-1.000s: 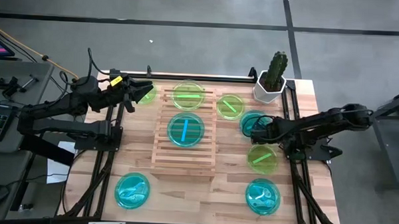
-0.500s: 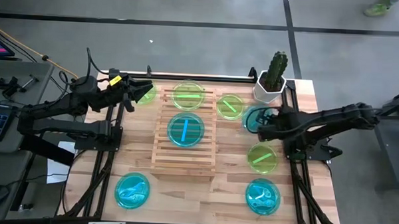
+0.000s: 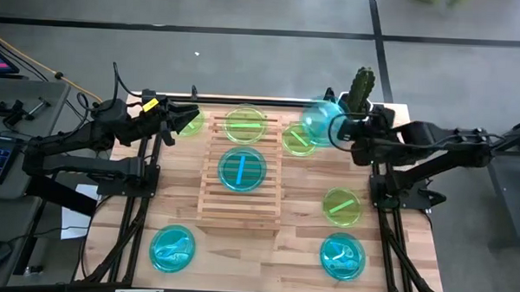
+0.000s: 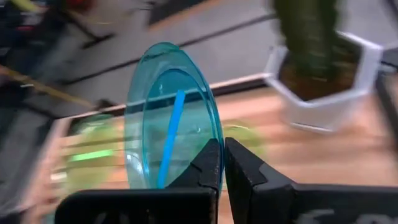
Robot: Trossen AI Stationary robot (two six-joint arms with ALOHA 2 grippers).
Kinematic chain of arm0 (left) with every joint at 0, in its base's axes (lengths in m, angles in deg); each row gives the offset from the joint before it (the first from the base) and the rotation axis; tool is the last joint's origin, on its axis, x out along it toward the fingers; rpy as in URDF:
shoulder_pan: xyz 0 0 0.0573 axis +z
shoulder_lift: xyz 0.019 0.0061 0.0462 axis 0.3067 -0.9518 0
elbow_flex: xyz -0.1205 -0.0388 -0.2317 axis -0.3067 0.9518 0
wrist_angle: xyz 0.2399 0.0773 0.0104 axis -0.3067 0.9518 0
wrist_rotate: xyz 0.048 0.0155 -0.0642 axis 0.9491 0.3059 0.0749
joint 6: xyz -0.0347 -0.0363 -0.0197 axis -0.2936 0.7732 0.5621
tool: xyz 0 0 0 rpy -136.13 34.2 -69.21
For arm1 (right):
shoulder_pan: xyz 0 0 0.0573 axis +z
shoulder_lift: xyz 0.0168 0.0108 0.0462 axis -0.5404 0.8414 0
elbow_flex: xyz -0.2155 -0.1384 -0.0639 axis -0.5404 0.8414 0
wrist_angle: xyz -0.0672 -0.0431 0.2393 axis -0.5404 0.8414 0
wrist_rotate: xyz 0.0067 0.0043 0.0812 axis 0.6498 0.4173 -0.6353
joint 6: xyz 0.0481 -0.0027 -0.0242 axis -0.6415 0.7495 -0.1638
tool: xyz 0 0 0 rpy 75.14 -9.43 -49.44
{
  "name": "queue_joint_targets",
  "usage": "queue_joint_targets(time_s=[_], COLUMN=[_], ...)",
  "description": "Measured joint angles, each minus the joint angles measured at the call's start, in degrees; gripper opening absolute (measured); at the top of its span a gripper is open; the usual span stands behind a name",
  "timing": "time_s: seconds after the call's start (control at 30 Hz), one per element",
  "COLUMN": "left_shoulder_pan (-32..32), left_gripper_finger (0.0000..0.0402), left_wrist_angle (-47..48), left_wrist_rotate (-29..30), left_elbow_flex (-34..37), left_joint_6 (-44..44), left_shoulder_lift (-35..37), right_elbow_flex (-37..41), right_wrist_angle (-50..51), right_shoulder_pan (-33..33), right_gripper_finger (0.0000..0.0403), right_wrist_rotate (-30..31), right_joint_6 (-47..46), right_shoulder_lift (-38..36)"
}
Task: Place and stack plates onto a shelf
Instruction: Stack the top blue plate on top of the blue plate on the shelf
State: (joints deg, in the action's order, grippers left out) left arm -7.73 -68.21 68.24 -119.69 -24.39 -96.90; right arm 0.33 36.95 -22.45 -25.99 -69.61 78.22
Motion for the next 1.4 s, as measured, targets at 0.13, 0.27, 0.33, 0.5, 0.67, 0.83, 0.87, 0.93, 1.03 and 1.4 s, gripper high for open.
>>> queue_joint_targets(time_s=[0.13,0.27,0.33,0.5,0.67,0.83,0.87,0.93,1.03,1.4], left_shoulder_pan=[0.0,0.0,0.0,0.0,0.0,0.0,0.0,0.0,0.0,0.0], left_gripper_finger=[0.012,0.0119,0.0119,0.012,0.012,0.012,0.012,0.012,0.012,0.012], left_wrist_angle=[0.0,0.0,0.0,0.0,0.0,0.0,0.0,0.0,0.0,0.0], left_wrist_rotate=[0.0,0.0,0.0,0.0,0.0,0.0,0.0,0.0,0.0,0.0], left_elbow_flex=[0.0,0.0,0.0,0.0,0.0,0.0,0.0,0.0,0.0,0.0], left_joint_6=[1.2,1.4,1.4,1.5,1.5,1.6,1.5,1.5,1.5,1.5], left_shoulder_lift=[0.0,0.0,0.0,0.0,0.0,0.0,0.0,0.0,0.0,0.0], right_elbow_flex=[-1.0,-0.9,-0.9,-0.8,-0.8,-0.7,-0.7,-0.7,-0.7,-0.8], right_wrist_angle=[-16.6,-33.1,-41.5,-54.8,-55.5,-55.3,-55.1,-54.5,-53.4,-52.9], right_shoulder_pan=[0.0,0.0,-0.2,-2.1,-4.1,-5.5,-5.5,-5.8,-5.8,-5.8], right_gripper_finger=[0.0,0.0,0.0,0.0,0.0,0.0,0.0,0.0,0.0,0.0], right_wrist_rotate=[-0.9,-5.9,-10.1,-23.0,-29.7,-31.3,-31.4,-31.4,-32.5,-33.7], right_joint_6=[12.7,22.6,27.1,33.2,33.4,33.2,33.2,32.8,31.8,30.5], right_shoulder_lift=[3.1,9.1,12.4,20.4,25.4,26.9,26.9,26.8,26.8,29.3])
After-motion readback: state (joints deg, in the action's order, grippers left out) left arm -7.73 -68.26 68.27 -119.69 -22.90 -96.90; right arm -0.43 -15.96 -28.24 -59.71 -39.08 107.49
